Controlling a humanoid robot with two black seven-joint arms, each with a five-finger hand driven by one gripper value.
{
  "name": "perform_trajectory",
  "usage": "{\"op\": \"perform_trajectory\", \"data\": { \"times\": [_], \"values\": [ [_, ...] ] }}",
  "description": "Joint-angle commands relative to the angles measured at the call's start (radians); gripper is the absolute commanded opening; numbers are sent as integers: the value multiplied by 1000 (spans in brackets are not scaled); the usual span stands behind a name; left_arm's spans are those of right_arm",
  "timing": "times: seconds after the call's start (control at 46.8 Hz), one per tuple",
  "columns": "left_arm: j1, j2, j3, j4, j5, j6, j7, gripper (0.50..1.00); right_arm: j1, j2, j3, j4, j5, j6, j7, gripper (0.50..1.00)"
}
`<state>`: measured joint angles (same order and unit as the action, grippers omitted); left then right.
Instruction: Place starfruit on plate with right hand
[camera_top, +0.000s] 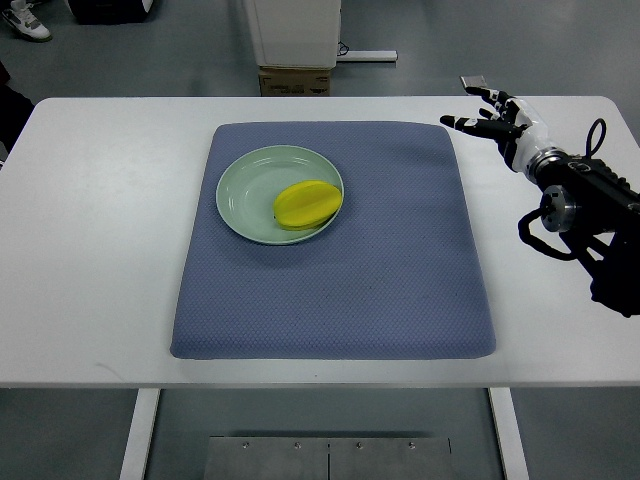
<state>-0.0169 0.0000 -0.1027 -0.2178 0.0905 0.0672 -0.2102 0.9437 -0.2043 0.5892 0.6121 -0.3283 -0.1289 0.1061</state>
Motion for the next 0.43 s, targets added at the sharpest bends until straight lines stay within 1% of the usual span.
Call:
{"op": "perform_trajectory", "data": {
  "times": [0.0,0.406],
  "values": [
    [0,0,0,0,0,0,0,1000,-19,0,23,0,0,0,0,1000],
    [0,0,0,0,0,0,0,1000,-57,-9,73,0,0,2,-6,1000]
  ]
}}
